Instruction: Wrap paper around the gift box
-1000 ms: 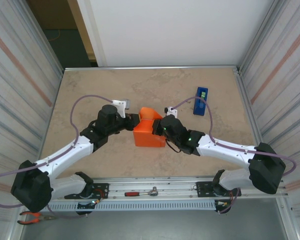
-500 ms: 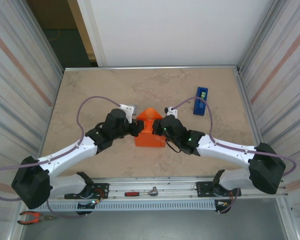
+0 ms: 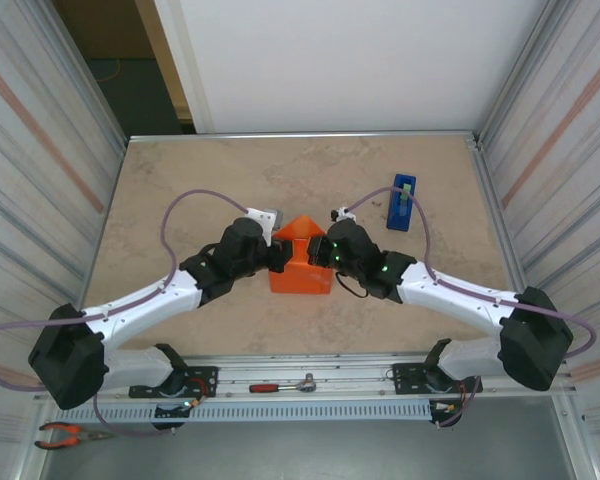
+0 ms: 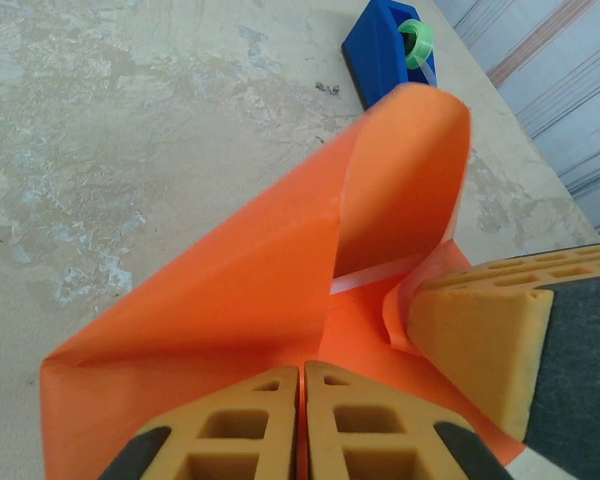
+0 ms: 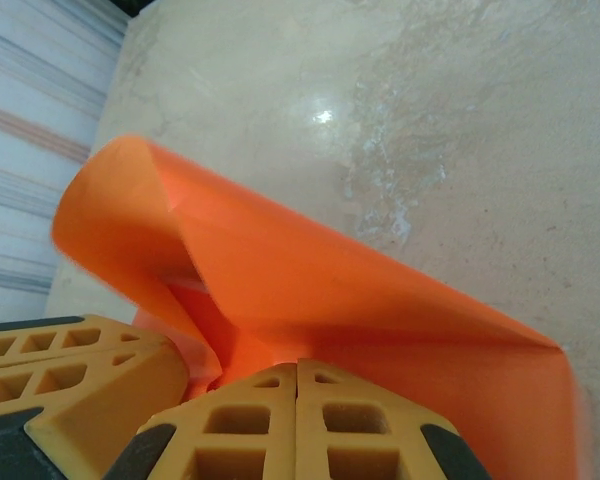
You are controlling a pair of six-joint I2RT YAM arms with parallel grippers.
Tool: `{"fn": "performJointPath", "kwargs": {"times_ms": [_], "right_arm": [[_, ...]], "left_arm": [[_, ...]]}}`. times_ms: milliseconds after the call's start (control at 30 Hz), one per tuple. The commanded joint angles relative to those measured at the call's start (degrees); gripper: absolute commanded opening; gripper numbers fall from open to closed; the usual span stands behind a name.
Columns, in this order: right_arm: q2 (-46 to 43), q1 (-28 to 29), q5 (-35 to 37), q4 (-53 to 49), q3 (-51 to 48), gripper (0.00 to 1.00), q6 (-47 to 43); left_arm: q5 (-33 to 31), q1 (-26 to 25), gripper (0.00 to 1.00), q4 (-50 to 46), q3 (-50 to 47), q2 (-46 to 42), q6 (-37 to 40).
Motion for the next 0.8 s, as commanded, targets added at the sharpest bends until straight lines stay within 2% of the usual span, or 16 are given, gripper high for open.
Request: {"fn": "performJointPath", "kwargs": {"times_ms": [0, 200, 400, 767], "right_arm": [[-2.43, -2.01, -3.06, -7.07, 1.25, 0.00, -2.75], [-4.44, -3.57, -3.95, -7.28, -0.98, 0.00, -2.92], [-5.04, -3.43, -6.58, -3.30, -3.36, 0.00, -2.85], [2.09, -0.42, -6.47, -2.14, 0.30, 0.00, -2.88]], "left_arm": [[-0.57, -0.51, 0.11, -3.67, -0.37, 2.04, -0.61], [-0.31, -0.51, 0.10, -3.59, -0.37, 2.40, -0.58], [-0.23, -0.60, 0.10, -3.59, -0.02, 2.76, -0.64], [1.00, -0.69, 0.11, -1.99, 0.61, 2.85, -2.27]]}}
